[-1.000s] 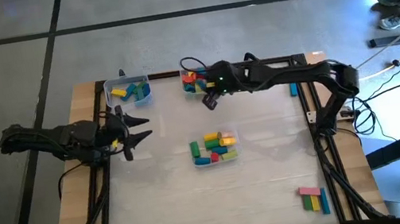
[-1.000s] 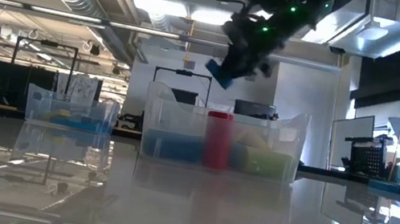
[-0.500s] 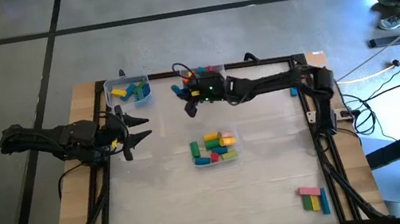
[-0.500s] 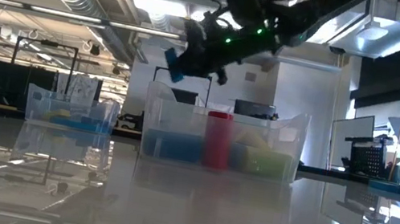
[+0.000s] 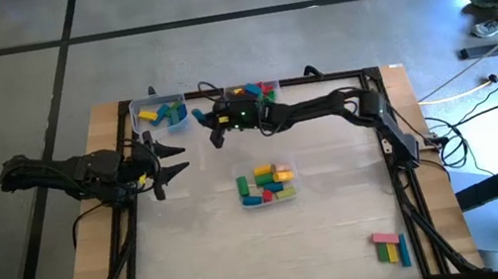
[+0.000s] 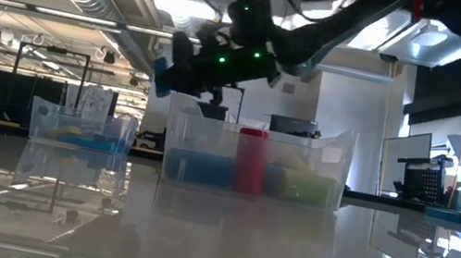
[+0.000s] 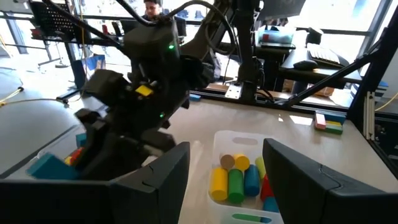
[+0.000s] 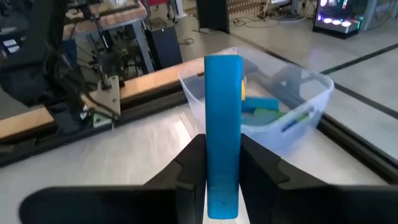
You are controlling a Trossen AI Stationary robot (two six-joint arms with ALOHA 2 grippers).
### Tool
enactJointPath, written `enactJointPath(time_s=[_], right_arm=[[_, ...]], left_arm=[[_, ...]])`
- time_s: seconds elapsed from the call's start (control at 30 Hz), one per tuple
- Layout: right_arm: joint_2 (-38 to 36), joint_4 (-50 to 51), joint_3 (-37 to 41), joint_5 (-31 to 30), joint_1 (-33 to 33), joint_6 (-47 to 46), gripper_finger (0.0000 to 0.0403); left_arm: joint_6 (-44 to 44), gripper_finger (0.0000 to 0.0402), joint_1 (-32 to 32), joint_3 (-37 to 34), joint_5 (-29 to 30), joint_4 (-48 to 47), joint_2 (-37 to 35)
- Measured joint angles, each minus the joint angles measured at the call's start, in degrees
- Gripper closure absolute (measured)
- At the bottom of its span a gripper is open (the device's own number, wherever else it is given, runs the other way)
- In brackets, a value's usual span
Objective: Sort blocks by size
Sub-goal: Put the light blue rectangular block into the top left transparent bin
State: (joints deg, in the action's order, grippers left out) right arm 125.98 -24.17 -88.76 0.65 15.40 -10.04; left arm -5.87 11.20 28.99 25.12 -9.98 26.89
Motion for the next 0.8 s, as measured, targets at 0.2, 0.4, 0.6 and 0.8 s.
enactJointPath(time_s=[0.2,0.4,0.6,0.8], right_arm=[[5.83,0.12,-8.44,0.02,0.11,0.04,0.0327],[12.31,0.13,-17.99,0.01,0.43,1.15,0.0326],[19.1,0.39,-27.18,-0.42,0.87,1.48,0.0326],[25.28,0.31,-35.75,-2.14,1.57,1.52,0.0326]], left_arm=[[-0.04,0.0203,0.01,0.0,0.0,0.01,0.07],[-0.07,0.0203,0.0,0.0,0.01,0.03,0.09],[-0.09,0.0203,0.0,0.0,0.02,0.02,0.09],[-0.09,0.0203,0.0,0.0,0.02,0.0,0.09]])
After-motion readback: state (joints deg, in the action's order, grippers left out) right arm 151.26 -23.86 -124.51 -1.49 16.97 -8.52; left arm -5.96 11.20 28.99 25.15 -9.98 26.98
